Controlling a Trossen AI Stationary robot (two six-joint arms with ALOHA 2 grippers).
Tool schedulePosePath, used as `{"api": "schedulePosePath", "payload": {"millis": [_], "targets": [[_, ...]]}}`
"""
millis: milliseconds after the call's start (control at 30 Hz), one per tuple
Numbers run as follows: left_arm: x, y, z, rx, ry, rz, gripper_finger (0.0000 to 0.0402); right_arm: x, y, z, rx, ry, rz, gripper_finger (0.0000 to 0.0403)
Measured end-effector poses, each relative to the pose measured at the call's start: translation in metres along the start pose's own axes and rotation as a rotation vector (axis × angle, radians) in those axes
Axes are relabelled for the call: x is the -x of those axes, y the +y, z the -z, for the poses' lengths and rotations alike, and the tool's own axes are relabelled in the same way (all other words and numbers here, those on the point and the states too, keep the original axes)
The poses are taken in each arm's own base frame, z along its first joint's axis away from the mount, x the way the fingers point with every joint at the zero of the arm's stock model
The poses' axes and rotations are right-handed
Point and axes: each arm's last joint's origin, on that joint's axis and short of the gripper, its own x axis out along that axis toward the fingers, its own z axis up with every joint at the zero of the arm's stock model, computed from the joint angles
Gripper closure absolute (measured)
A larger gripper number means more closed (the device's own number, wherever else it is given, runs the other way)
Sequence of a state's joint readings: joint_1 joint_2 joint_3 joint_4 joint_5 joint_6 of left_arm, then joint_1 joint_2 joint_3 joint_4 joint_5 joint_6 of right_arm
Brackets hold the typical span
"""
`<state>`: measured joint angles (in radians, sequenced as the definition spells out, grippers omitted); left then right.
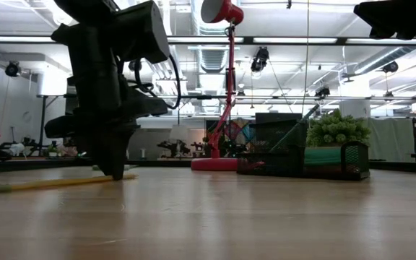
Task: Pick and place office supplies into organizer
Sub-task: Put the yellow pencil into the desk organizer
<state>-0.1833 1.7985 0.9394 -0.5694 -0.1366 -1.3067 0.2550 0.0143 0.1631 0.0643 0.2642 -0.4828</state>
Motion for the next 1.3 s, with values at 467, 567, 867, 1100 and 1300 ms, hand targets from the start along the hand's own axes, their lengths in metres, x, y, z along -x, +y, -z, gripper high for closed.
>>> {"api": "schedulePosePath", "payload": {"millis": [467, 567, 867, 1100, 1300], "targets": [[0.0, 0.001, 0.0, -0.239, 0.035, 0.014, 0.0397, 0.0, 0.0, 0.0, 0.005, 0.0, 0.0, 0.0346], [0.004, 0.0, 0.0, -0.269, 0.037, 0.036, 0.0397, 0.0, 0.0, 0.0, 0.013, 0.0, 0.0, 0.0346], [0.037, 0.005, -0.002, -0.292, 0.047, 0.13, 0.0398, 0.0, 0.0, 0.0, 0.015, 0.0, 0.0, 0.0346], [0.061, 0.006, -0.006, -0.33, -0.015, 0.212, 0.0398, 0.0, 0.0, 0.0, 0.015, -0.001, 0.001, 0.0346], [0.071, 0.006, -0.008, -0.393, -0.056, 0.264, 0.0398, 0.0, 0.0, 0.0, 0.015, -0.001, 0.0, 0.0346]]}}
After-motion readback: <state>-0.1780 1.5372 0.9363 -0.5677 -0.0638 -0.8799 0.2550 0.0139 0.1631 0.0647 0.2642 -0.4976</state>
